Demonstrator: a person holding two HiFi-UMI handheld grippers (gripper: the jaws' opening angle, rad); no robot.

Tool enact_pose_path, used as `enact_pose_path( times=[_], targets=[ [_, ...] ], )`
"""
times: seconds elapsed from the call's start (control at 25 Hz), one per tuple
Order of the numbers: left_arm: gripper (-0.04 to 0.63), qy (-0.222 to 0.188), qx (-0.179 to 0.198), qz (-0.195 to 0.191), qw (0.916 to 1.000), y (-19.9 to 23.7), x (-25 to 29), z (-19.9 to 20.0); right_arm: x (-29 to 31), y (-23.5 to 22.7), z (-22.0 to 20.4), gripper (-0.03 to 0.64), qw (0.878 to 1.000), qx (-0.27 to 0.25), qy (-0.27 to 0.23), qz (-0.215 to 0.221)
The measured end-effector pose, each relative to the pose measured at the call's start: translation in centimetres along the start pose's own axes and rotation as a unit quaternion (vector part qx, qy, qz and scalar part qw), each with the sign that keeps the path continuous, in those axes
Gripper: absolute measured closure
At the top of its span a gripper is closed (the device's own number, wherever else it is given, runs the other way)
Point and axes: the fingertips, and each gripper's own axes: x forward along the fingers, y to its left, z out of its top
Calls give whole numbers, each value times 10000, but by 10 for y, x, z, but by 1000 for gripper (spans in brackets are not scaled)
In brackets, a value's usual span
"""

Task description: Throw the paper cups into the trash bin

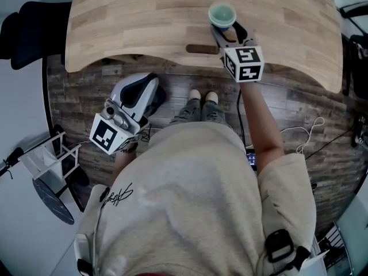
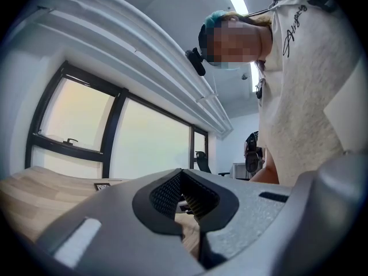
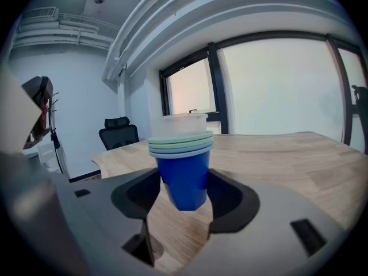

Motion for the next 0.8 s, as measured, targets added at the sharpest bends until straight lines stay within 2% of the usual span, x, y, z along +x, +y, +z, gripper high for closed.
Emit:
enact_pose_path(
  times=[0.2, 0.56, 0.8],
  targets=[
    [595, -42, 4, -28, 10000, 2, 5, 3, -10, 2, 20, 359, 9997, 131, -203, 57],
    [595, -110, 56, -184, 9998, 0, 16, 8, -30, 8, 53, 359, 9987, -6, -475, 156],
    [595, -144, 74, -260, 9995, 0, 20, 10, -45, 7, 71, 359, 9976, -231, -649, 68]
  ],
)
